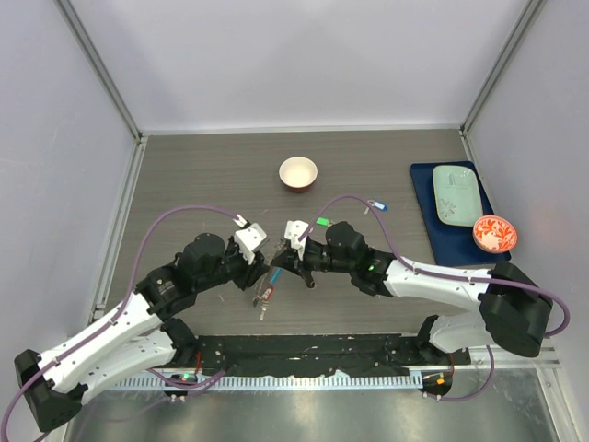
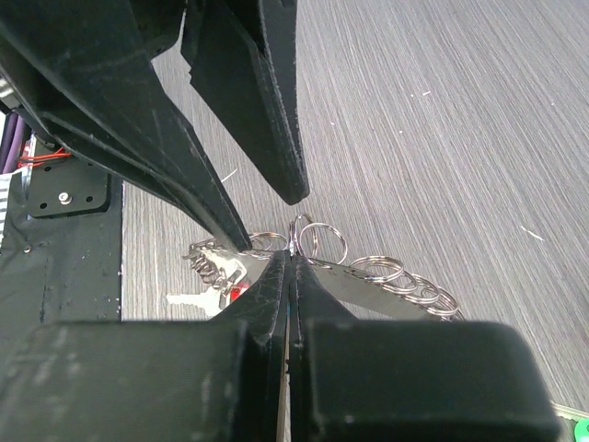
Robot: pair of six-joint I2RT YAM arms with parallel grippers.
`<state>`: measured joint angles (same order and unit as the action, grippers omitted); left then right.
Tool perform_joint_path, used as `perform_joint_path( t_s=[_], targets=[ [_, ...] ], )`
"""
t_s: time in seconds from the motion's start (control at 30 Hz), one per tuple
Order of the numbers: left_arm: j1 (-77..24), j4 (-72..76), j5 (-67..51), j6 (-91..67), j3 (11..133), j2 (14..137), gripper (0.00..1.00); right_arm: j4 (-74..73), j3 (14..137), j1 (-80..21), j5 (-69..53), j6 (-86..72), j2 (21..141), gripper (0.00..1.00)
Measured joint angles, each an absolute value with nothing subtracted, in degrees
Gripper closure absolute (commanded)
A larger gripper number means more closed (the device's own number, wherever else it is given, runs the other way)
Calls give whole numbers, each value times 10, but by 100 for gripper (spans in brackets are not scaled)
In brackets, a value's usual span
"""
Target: Put the keys on the keyring
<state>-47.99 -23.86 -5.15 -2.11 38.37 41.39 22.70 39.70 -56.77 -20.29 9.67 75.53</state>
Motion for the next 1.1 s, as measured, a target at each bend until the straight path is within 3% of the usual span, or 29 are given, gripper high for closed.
perform_joint_path(
  t_s=[0.4, 0.63, 0.93, 1.1],
  targets=[
    [-480, -216, -51, 39, 363, 415, 50, 229, 397, -568, -223, 98, 755, 99],
    [-459, -203, -102, 77, 356, 415, 51, 241, 393, -563, -248, 100, 749, 99],
    [-422, -199, -204, 133, 351, 406, 58, 257, 389, -557, -280, 102, 742, 99],
    [-393, -199, -260, 157, 350, 391, 73, 257, 388, -555, -291, 103, 742, 99]
  ],
)
